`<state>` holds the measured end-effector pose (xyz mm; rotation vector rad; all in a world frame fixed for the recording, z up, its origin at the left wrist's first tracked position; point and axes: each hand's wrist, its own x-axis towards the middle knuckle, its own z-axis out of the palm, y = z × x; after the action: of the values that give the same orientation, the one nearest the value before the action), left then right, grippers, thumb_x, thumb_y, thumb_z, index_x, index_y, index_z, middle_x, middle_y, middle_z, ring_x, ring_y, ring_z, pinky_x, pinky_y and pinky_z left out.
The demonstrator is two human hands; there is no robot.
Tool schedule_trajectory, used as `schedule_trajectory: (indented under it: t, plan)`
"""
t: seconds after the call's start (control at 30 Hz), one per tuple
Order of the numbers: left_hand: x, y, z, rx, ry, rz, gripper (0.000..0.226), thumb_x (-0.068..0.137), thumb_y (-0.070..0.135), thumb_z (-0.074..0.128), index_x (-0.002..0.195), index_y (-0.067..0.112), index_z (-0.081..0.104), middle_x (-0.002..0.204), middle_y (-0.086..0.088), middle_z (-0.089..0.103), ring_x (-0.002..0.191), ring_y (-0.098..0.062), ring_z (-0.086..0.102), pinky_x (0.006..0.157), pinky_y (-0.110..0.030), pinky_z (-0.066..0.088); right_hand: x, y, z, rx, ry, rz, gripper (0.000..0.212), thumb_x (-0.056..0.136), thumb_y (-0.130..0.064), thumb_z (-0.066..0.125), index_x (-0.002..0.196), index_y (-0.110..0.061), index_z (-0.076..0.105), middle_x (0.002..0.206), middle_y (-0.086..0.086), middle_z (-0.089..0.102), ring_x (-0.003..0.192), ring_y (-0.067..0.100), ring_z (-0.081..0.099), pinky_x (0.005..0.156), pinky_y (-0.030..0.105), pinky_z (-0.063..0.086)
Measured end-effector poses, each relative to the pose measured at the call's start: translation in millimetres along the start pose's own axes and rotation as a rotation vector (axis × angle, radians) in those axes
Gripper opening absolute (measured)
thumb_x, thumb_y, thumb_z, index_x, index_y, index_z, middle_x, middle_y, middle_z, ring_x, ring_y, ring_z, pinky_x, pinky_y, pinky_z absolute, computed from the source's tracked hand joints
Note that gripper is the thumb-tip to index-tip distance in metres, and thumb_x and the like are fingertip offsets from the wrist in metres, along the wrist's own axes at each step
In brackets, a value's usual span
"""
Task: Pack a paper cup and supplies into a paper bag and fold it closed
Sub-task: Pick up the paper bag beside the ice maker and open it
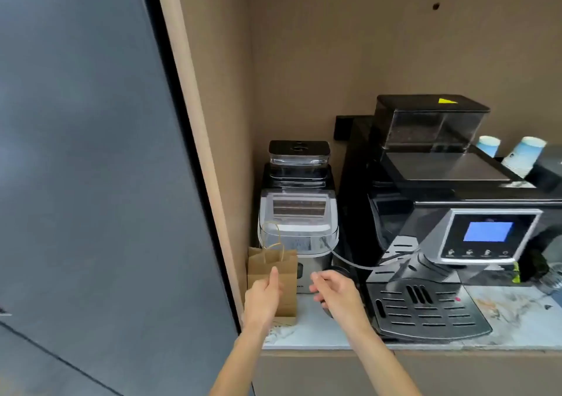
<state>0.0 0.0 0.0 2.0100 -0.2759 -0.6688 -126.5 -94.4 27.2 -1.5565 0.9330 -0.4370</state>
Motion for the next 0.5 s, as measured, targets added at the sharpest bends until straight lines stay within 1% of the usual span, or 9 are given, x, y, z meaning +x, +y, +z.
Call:
schedule_trajectory:
  t: [0.07,0.13,0.2,0.23,0.27,0.33,0.43,0.5]
  plan:
    - [17,3,3,0.040,0.004,-0.050,0.057,0.095,0.060,0.030,0.078,0.026,0.072,0.093,0.002,0.075,0.096,-0.021,0.066,0.097,-0.041,0.051,14,-1,1,-0.009,0.005,0.033,0.015,0.089,-0.038,0.063,0.084,-0.028,0.072,0.078,-0.005,0.077,0.061,0.001,0.064,0.076,0.032,0.051]
    - [36,3,8,0.095,0.007,-0.107,0.064,0.092,0.066,0.024,0.087,0.026,0.073,0.101,0.001,0.075,0.102,-0.023,0.065,0.100,-0.040,0.048,20,2,-1,-0.008,-0.013,0.038,0.015,0.091,-0.034,0.061,0.083,-0.027,0.072,0.078,-0.004,0.077,0.064,0.005,0.065,0.080,0.035,0.053]
    - [52,3,14,0.193,0.022,-0.148,0.074,0.086,0.072,0.016,0.102,0.026,0.072,0.110,0.001,0.072,0.109,-0.025,0.062,0.101,-0.041,0.044,25,5,-1,0.013,-0.014,0.020,0.018,0.094,-0.027,0.058,0.084,-0.026,0.073,0.078,-0.001,0.077,0.063,0.007,0.065,0.077,0.035,0.052]
    - [57,3,18,0.222,0.026,-0.160,0.078,0.084,0.074,0.013,0.104,0.027,0.072,0.111,0.001,0.072,0.110,-0.026,0.061,0.101,-0.042,0.043,26,7,-2,0.020,-0.014,0.012,0.020,0.095,-0.024,0.056,0.084,-0.024,0.073,0.078,0.000,0.076,0.062,0.007,0.064,0.074,0.032,0.051]
    - [62,2,21,0.239,0.032,-0.162,0.080,0.083,0.075,0.012,0.102,0.026,0.072,0.109,0.000,0.072,0.109,-0.026,0.060,0.100,-0.042,0.042,26,9,-4,0.023,-0.023,0.010,0.021,0.096,-0.021,0.055,0.085,-0.022,0.073,0.077,0.001,0.076,0.060,0.006,0.063,0.069,0.028,0.050]
    - [68,3,26,0.209,0.040,-0.184,0.077,0.086,0.073,0.013,0.091,0.024,0.072,0.100,0.001,0.073,0.104,-0.024,0.062,0.099,-0.041,0.042,28,14,-7,0.025,-0.026,0.023,0.022,0.097,-0.019,0.054,0.085,-0.020,0.072,0.074,0.001,0.074,0.058,0.005,0.062,0.064,0.023,0.048]
    - [73,0,31,0.159,0.057,-0.214,0.072,0.089,0.069,0.015,0.081,0.023,0.070,0.086,0.005,0.073,0.096,-0.023,0.065,0.101,-0.042,0.043,35,14,-12,0.004,-0.043,0.031,0.023,0.097,-0.018,0.052,0.086,-0.020,0.072,0.075,0.001,0.074,0.058,0.005,0.063,0.066,0.023,0.049]
    - [76,-5,33,0.137,0.077,-0.223,0.072,0.089,0.067,0.016,0.073,0.023,0.070,0.082,0.003,0.073,0.090,-0.025,0.068,0.100,-0.042,0.047,40,13,-15,-0.012,-0.066,0.032,0.022,0.097,-0.018,0.051,0.087,-0.021,0.071,0.078,0.002,0.076,0.060,0.007,0.064,0.069,0.025,0.051]
